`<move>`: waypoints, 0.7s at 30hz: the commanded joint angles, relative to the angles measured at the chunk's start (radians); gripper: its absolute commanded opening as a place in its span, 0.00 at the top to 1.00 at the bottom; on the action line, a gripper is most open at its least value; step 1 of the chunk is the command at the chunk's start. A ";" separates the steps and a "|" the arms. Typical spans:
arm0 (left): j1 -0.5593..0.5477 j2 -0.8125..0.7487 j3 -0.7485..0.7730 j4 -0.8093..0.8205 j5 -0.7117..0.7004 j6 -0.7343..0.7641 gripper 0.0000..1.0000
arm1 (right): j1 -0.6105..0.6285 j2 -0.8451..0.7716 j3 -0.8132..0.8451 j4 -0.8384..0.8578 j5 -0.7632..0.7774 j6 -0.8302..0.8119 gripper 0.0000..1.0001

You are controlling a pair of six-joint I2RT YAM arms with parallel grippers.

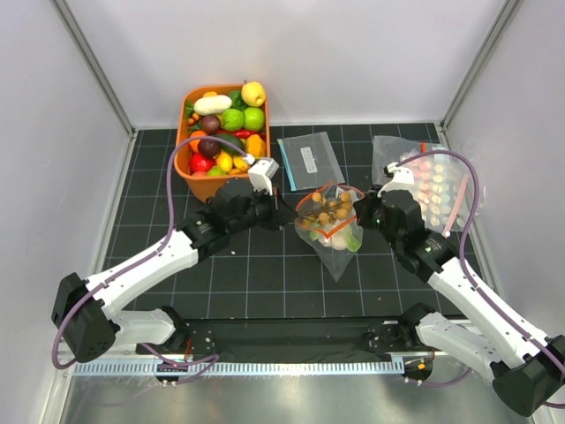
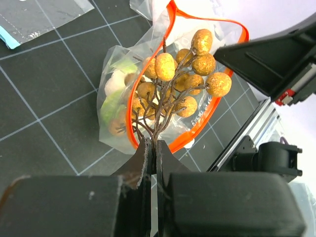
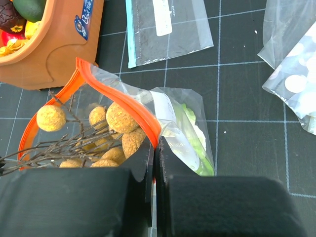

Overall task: Place the food in the zip-top bag and seal the zipper
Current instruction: Place the fake fruit in the zipper food storage bag.

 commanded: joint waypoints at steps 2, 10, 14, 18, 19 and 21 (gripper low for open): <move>0.000 -0.026 0.074 -0.091 -0.057 0.056 1.00 | 0.000 0.002 0.020 0.019 0.037 0.005 0.99; -0.066 0.055 0.161 -0.222 -0.259 0.089 1.00 | 0.000 0.037 0.031 0.051 -0.136 -0.045 0.99; -0.147 0.086 0.200 -0.252 -0.351 0.128 1.00 | 0.000 0.045 0.033 0.068 -0.196 -0.054 0.99; -0.185 0.127 0.232 -0.276 -0.419 0.149 0.99 | 0.000 0.037 0.033 0.085 -0.250 -0.059 0.99; -0.187 0.140 0.244 -0.276 -0.407 0.151 0.98 | 0.000 0.034 0.031 0.091 -0.262 -0.059 0.99; -0.190 0.178 0.260 -0.280 -0.369 0.162 0.96 | 0.000 0.025 0.022 0.115 -0.309 -0.062 0.99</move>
